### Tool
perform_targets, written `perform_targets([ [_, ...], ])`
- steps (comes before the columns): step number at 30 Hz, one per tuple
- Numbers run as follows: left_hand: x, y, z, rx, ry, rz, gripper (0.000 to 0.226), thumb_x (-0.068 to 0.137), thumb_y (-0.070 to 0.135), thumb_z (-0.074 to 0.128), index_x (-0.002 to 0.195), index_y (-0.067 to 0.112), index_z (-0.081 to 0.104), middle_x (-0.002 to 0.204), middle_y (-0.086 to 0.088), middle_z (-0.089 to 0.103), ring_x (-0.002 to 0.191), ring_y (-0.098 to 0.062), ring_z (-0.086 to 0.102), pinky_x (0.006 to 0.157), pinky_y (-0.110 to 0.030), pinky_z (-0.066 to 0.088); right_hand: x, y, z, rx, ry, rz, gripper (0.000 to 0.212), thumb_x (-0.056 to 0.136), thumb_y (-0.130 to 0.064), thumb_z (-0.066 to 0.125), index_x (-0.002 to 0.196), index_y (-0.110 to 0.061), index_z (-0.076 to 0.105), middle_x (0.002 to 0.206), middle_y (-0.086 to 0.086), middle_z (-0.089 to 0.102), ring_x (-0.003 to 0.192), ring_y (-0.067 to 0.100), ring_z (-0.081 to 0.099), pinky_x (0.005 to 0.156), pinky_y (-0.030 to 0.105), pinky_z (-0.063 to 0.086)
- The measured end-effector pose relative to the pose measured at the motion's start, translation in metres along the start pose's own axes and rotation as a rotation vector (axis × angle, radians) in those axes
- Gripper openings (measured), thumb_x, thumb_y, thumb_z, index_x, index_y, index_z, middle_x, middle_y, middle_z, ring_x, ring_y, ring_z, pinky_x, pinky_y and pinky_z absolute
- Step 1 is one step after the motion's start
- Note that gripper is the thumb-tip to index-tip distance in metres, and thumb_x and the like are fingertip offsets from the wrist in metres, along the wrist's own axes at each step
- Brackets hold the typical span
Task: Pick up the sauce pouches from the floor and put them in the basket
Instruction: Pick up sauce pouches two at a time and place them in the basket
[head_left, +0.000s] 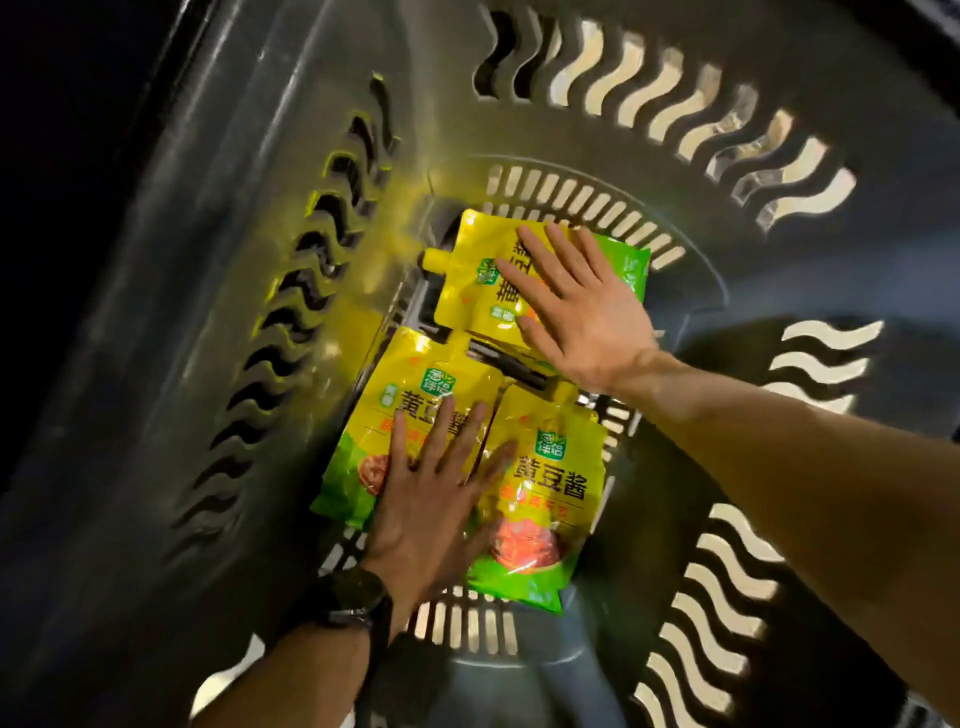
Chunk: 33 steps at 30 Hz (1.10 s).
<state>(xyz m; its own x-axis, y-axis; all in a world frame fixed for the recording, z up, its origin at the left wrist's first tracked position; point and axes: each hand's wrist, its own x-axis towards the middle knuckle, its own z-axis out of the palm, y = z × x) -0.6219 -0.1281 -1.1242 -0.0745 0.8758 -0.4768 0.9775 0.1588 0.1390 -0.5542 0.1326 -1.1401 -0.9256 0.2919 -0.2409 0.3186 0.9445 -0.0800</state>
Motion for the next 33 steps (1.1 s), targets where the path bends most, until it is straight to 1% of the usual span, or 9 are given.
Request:
perform_targets([
  [8, -0.002, -0.006, 0.009, 0.020, 0.017, 0.031, 0.078, 0.094, 0.071, 0.017, 0.156, 0.037, -0.015, 0.164, -0.013, -0.023, 0.149, -0.041, -0.022, 0.111, -0.075, 0.000, 0.003, 0.002, 0.005, -0.006, -0.063, 0.019, 0.060, 0.103, -0.049, 0.015, 0.159, -0.030, 0.007, 0.166, 0.009, 0.003, 0.153, 0.032, -0.001, 0.123, 0.053, 0.002],
  [10, -0.001, -0.004, -0.001, 0.039, -0.018, 0.015, 0.075, 0.091, 0.070, 0.009, 0.153, 0.040, -0.021, 0.162, -0.013, -0.029, 0.147, -0.041, -0.026, 0.110, -0.075, -0.001, 0.005, -0.004, -0.015, 0.033, -0.128, 0.031, 0.062, 0.101, -0.048, 0.022, 0.159, -0.029, 0.008, 0.166, 0.010, 0.001, 0.153, 0.034, -0.001, 0.123, 0.052, 0.000],
  [13, -0.011, 0.002, -0.043, -0.136, -0.024, -0.118, 0.081, 0.084, 0.076, 0.016, 0.156, 0.039, 0.010, 0.166, -0.015, 0.009, 0.152, -0.040, 0.008, 0.114, -0.070, 0.018, -0.010, -0.021, -0.065, 0.211, -0.150, 0.136, 0.070, 0.096, -0.036, 0.048, 0.158, -0.025, 0.016, 0.166, 0.013, 0.006, 0.152, 0.036, 0.008, 0.124, 0.048, 0.006],
  [15, -0.023, 0.003, -0.084, -0.194, -0.043, -0.188, 0.084, 0.082, 0.077, 0.023, 0.155, 0.035, 0.026, 0.161, -0.012, 0.029, 0.147, -0.039, 0.029, 0.115, -0.064, 0.027, -0.033, -0.036, -0.104, 0.350, -0.120, 0.237, 0.073, 0.093, -0.031, 0.052, 0.158, -0.023, 0.018, 0.165, 0.014, 0.010, 0.151, 0.034, 0.012, 0.123, 0.048, 0.016],
  [17, -0.036, 0.001, -0.136, -0.245, 0.028, -0.245, 0.082, 0.081, 0.076, 0.031, 0.149, 0.033, 0.042, 0.149, -0.008, 0.050, 0.134, -0.036, 0.049, 0.107, -0.060, 0.040, -0.062, -0.051, -0.149, 0.416, -0.103, 0.286, 0.076, 0.090, -0.036, 0.052, 0.157, -0.025, 0.018, 0.165, 0.013, 0.012, 0.151, 0.032, 0.015, 0.120, 0.049, 0.023],
  [19, -0.052, 0.000, -0.199, -0.259, 0.074, -0.292, 0.084, 0.079, 0.075, 0.029, 0.149, 0.031, 0.042, 0.143, -0.004, 0.055, 0.129, -0.031, 0.052, 0.106, -0.054, 0.044, -0.092, -0.060, -0.202, 0.434, -0.097, 0.332, 0.077, 0.090, -0.043, 0.050, 0.157, -0.028, 0.016, 0.165, 0.011, 0.013, 0.150, 0.030, 0.019, 0.118, 0.048, 0.026],
  [24, -0.130, 0.019, -0.375, -0.195, 0.177, -0.308, 0.092, 0.073, 0.076, 0.020, 0.152, 0.032, 0.034, 0.142, 0.001, 0.050, 0.128, -0.027, 0.049, 0.096, -0.044, 0.051, -0.171, -0.095, -0.380, 0.395, -0.150, 0.402, 0.083, 0.091, -0.045, 0.052, 0.157, -0.035, 0.003, 0.166, 0.003, 0.006, 0.151, 0.027, 0.016, 0.122, 0.045, 0.021],
  [28, -0.214, 0.049, -0.493, -0.042, 0.185, -0.228, 0.083, 0.083, 0.073, 0.034, 0.155, 0.033, 0.024, 0.149, -0.002, 0.041, 0.135, -0.029, 0.042, 0.107, -0.049, 0.040, -0.228, -0.122, -0.531, 0.390, -0.090, 0.436, 0.082, 0.091, -0.043, 0.057, 0.157, -0.033, 0.009, 0.165, 0.004, 0.011, 0.150, 0.025, 0.017, 0.122, 0.043, 0.021],
  [33, -0.316, 0.064, -0.584, -0.028, 0.314, -0.287, 0.077, 0.086, 0.069, 0.039, 0.152, 0.031, 0.029, 0.144, 0.002, 0.043, 0.130, -0.026, 0.045, 0.092, -0.042, 0.051, -0.281, -0.140, -0.652, 0.325, -0.004, 0.517, 0.083, 0.086, -0.046, 0.061, 0.155, -0.029, 0.019, 0.158, 0.007, 0.027, 0.142, 0.030, 0.034, 0.112, 0.042, 0.035],
])
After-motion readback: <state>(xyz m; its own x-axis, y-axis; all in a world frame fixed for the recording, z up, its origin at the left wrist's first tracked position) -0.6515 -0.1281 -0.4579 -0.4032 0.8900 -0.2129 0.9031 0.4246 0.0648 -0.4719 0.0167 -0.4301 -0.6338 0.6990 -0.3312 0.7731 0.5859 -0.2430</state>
